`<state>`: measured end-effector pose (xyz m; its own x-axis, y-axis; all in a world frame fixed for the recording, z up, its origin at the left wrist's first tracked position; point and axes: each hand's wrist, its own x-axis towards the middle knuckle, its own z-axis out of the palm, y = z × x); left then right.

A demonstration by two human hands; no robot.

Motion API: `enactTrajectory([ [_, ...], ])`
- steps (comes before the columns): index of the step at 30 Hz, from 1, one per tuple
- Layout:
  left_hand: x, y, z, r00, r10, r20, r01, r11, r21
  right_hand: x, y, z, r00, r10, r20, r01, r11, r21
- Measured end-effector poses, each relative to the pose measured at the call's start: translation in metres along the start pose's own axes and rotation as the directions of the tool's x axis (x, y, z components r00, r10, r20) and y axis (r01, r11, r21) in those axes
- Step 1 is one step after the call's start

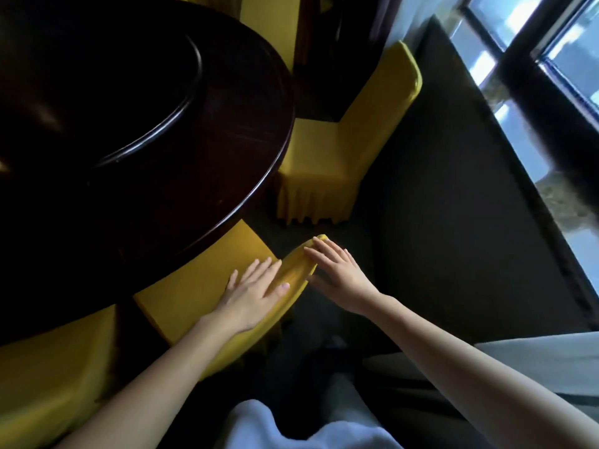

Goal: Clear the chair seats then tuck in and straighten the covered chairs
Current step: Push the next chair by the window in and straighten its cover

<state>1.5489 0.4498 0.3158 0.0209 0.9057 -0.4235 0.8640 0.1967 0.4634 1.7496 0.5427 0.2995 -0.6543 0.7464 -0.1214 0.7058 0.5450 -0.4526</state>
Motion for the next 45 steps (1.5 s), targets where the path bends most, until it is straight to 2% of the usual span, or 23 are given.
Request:
enactTrajectory([
  [4,0.042,0.023,-0.013,0.997,0.045,-0.066,-0.041,0.997,0.059,0.008,0.024,-0.011,0.998,0.054,0.043,-0.055,0.998,0.013],
  [14,0.176,0.109,-0.065,0.989,0.075,-0.128,-0.054,0.985,0.161,0.091,0.120,-0.108,0.996,0.060,-0.059,-0.064,0.996,-0.069],
  [24,0.296,0.199,-0.086,0.977,0.111,-0.182,-0.089,0.988,0.125,0.123,0.239,-0.186,0.984,0.150,-0.093,-0.159,0.983,-0.094],
  [30,0.345,0.223,-0.100,0.978,0.107,-0.180,-0.087,0.989,0.120,0.155,0.284,-0.218,0.980,0.159,-0.117,-0.171,0.980,-0.099],
  [38,0.451,0.244,-0.143,0.974,0.089,-0.208,-0.077,0.995,0.064,0.244,0.341,-0.279,0.979,0.113,-0.171,-0.133,0.985,-0.113],
  [45,0.571,0.288,-0.194,0.976,0.140,-0.165,-0.134,0.990,0.046,0.331,0.411,-0.340,0.968,0.161,-0.192,-0.192,0.969,-0.158],
])
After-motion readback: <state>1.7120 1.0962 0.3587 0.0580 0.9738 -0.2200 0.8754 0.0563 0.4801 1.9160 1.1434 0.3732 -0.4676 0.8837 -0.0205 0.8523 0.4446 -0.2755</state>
